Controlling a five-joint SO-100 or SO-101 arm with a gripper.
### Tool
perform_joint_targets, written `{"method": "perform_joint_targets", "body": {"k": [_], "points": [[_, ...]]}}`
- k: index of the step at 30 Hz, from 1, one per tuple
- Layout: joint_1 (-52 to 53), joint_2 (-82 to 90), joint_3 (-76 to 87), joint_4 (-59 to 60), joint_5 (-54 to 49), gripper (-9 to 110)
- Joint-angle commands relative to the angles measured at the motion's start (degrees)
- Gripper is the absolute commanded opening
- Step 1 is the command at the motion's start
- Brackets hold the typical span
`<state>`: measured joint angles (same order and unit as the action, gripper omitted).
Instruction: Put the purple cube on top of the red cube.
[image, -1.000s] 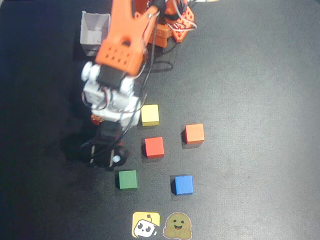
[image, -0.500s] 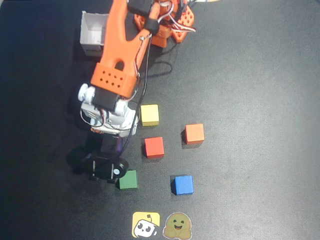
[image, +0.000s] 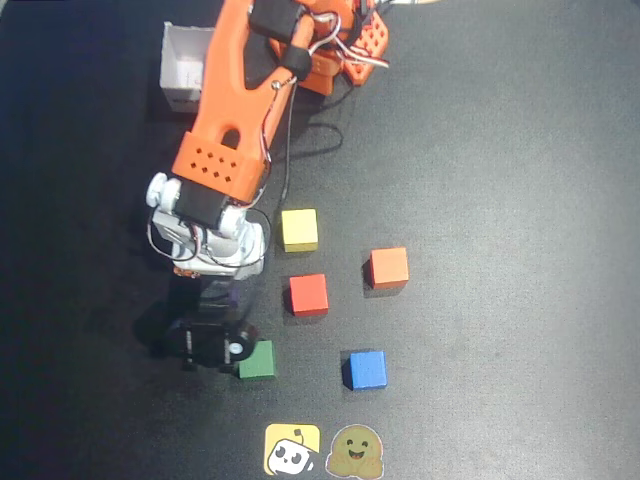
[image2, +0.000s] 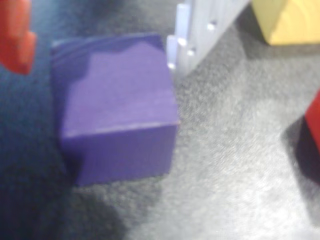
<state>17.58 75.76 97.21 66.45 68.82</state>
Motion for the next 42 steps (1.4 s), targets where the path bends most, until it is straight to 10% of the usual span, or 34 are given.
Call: {"method": "perform_joint_targets", "body": {"k": [1, 42], "points": [[-0.18, 0.44, -2.11, 0.00, -2.20, 20], [-0.35, -3.52, 0.09, -4.04, -4.31, 4]]}}
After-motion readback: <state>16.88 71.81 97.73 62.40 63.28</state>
